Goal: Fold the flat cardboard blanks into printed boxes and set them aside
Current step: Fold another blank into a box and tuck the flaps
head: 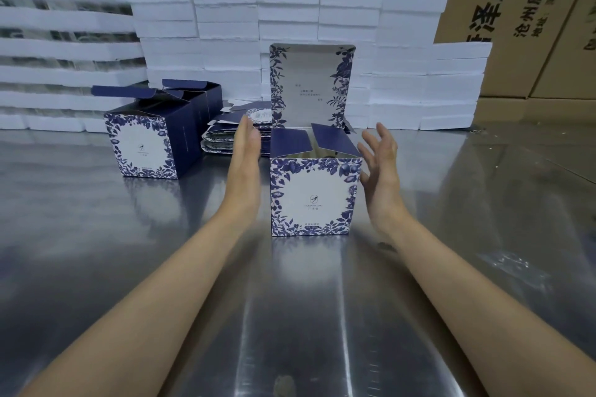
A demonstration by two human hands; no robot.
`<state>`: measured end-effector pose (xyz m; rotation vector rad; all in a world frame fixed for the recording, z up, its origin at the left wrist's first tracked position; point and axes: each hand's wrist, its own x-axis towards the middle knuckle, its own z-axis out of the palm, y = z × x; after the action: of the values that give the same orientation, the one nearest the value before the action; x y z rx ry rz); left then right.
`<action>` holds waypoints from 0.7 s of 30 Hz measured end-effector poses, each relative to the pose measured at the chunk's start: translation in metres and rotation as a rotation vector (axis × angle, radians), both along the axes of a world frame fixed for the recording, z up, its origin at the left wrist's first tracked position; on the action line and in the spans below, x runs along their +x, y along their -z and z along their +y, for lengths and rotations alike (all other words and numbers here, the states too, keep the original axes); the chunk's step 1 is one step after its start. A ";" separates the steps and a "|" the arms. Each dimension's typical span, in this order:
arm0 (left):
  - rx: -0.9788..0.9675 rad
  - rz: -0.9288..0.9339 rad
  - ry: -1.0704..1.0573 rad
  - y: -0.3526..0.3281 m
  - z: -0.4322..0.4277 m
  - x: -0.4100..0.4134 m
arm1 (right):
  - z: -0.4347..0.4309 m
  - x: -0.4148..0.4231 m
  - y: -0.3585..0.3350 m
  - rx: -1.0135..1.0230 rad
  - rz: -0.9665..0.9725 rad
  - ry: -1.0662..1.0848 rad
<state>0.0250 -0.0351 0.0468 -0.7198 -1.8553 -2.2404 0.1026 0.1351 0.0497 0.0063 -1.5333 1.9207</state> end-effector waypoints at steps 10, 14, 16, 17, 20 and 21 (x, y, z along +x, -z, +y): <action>0.177 -0.191 0.260 -0.005 0.010 0.009 | -0.006 0.004 -0.010 -0.077 -0.035 -0.217; 0.178 -0.065 0.198 -0.014 0.005 0.016 | -0.012 0.007 -0.014 -0.046 -0.001 -0.272; 0.181 -0.030 0.175 -0.017 0.002 0.016 | -0.013 0.009 -0.016 -0.018 0.008 -0.267; 0.188 -0.029 0.176 -0.019 0.000 0.015 | -0.013 0.009 -0.017 0.006 0.005 -0.256; 0.189 -0.015 0.188 -0.021 -0.002 0.016 | -0.015 0.010 -0.018 0.057 -0.014 -0.232; 0.182 0.008 0.194 -0.021 -0.002 0.018 | -0.017 0.009 -0.016 0.052 -0.012 -0.234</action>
<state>0.0428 -0.0370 0.0676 -0.9086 -1.6125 -2.4798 0.1120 0.1183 0.0662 0.2056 -1.6517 2.0621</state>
